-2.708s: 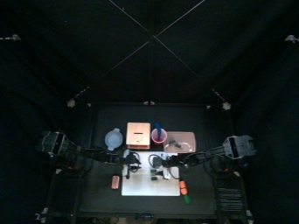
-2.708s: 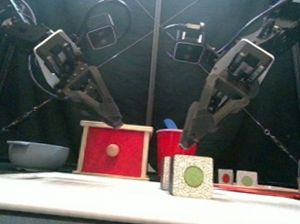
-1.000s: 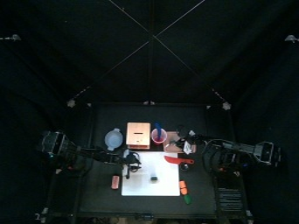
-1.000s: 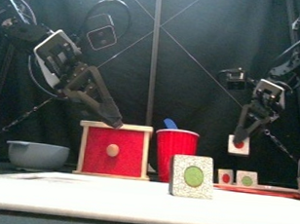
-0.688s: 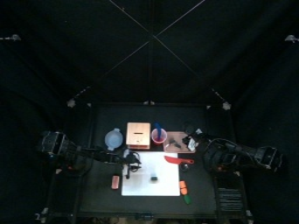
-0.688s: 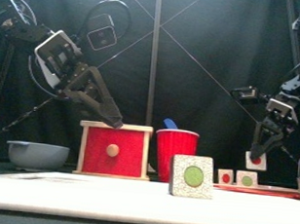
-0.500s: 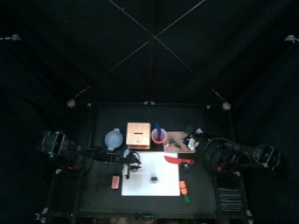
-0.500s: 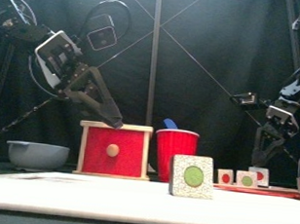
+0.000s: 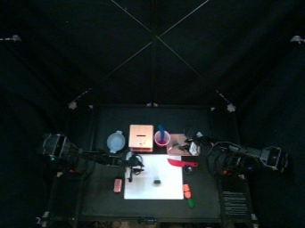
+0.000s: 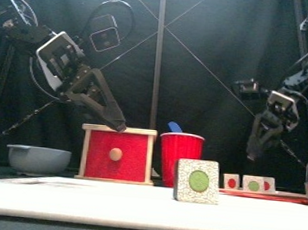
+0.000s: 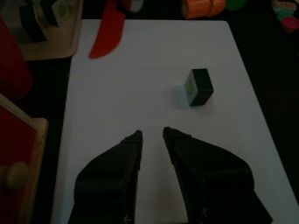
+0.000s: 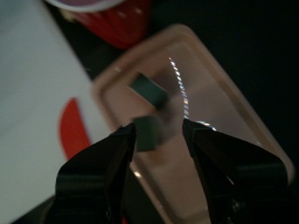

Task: Place sushi on board then cut the sushi with the knife then place the pieces on the plate
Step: Place the 4 sushi pieces on the plate

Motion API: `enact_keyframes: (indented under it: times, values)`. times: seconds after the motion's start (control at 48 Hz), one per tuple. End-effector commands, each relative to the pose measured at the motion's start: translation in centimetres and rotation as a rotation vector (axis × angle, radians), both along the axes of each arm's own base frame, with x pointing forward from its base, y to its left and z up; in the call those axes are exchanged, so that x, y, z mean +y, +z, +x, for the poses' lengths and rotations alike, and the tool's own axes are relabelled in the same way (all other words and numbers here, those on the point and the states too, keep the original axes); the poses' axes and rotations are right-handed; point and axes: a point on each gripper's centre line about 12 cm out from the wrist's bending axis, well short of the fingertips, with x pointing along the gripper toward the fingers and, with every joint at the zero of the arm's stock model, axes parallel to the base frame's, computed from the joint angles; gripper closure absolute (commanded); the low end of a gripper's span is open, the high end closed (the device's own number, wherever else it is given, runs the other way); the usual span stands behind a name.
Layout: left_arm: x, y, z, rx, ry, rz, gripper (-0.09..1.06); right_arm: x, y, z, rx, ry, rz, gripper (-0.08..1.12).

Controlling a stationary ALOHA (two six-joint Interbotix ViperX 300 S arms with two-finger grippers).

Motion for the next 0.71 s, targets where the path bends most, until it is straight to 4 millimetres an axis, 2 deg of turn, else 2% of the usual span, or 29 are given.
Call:
enact_keyframes:
  times: [0.021,0.167,0.25,0.292,0.479,0.708]
  values:
    - [0.0,1.2,0.6,-0.041,0.003,-0.004,0.28,2.5,2.8,2.9,-0.102,0.116,-0.027,0.21]
    - [0.0,1.1,0.6,-0.038,0.004,-0.005,0.28,7.1,5.2,6.1,-0.228,0.256,-0.045,0.21]
    - [0.0,1.1,0.6,-0.038,0.006,-0.007,0.28,9.5,5.5,7.3,-0.259,0.316,-0.036,0.21]
    - [0.0,1.2,0.6,-0.039,0.007,-0.008,0.28,10.7,5.3,7.9,-0.263,0.340,-0.023,0.21]
    - [0.0,1.2,0.6,-0.041,0.009,-0.010,0.28,13.6,3.3,9.8,-0.210,0.383,0.033,0.20]
    - [0.1,1.2,0.7,-0.038,0.018,-0.018,0.28,16.1,0.5,12.3,-0.131,0.444,0.037,0.14]
